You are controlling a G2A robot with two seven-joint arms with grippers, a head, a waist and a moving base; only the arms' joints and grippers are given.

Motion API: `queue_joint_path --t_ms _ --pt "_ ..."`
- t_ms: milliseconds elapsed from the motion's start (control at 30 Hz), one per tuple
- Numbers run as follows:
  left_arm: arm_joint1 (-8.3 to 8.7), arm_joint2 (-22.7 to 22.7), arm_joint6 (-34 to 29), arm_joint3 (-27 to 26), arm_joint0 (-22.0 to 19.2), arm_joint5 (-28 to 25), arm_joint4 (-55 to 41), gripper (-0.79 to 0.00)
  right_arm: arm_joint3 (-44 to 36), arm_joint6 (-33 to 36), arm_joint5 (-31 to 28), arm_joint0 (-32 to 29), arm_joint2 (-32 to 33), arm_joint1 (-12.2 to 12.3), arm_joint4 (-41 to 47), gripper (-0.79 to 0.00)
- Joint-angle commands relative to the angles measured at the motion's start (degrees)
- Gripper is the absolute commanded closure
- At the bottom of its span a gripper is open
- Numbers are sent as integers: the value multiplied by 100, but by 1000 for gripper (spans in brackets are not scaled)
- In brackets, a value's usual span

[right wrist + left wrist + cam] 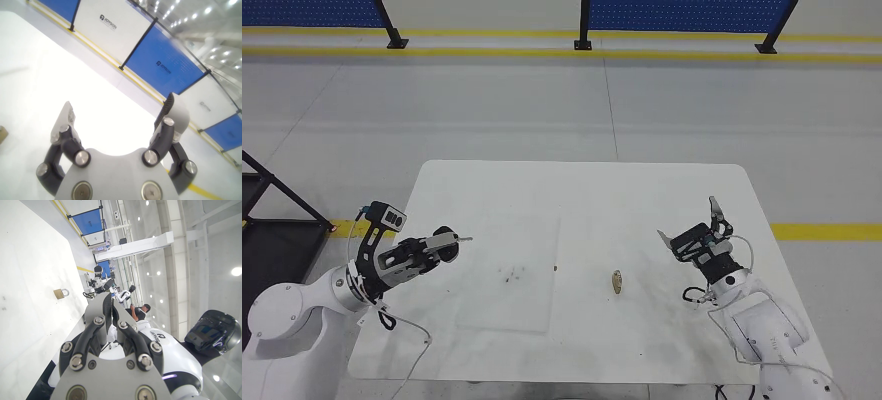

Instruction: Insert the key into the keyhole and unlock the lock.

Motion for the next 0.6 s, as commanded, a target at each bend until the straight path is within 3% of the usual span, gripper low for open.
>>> queue_joint_path --t_ms 0,267,433,567 --pt "0 0 0 0 0 0 0 0 -93 450 -405 188 -149 -6 230 -785" --pt "0 0 0 0 0 0 0 0 -385 2334 -1290 862 -875 -60 1054 -785" --pt "0 0 0 0 0 0 0 0 -549 3903 -1371 1200 -1215 -108 2068 -785" --pt "0 0 0 0 0 0 0 0 -478 4511 -972 1392 -1220 -147 3075 -785"
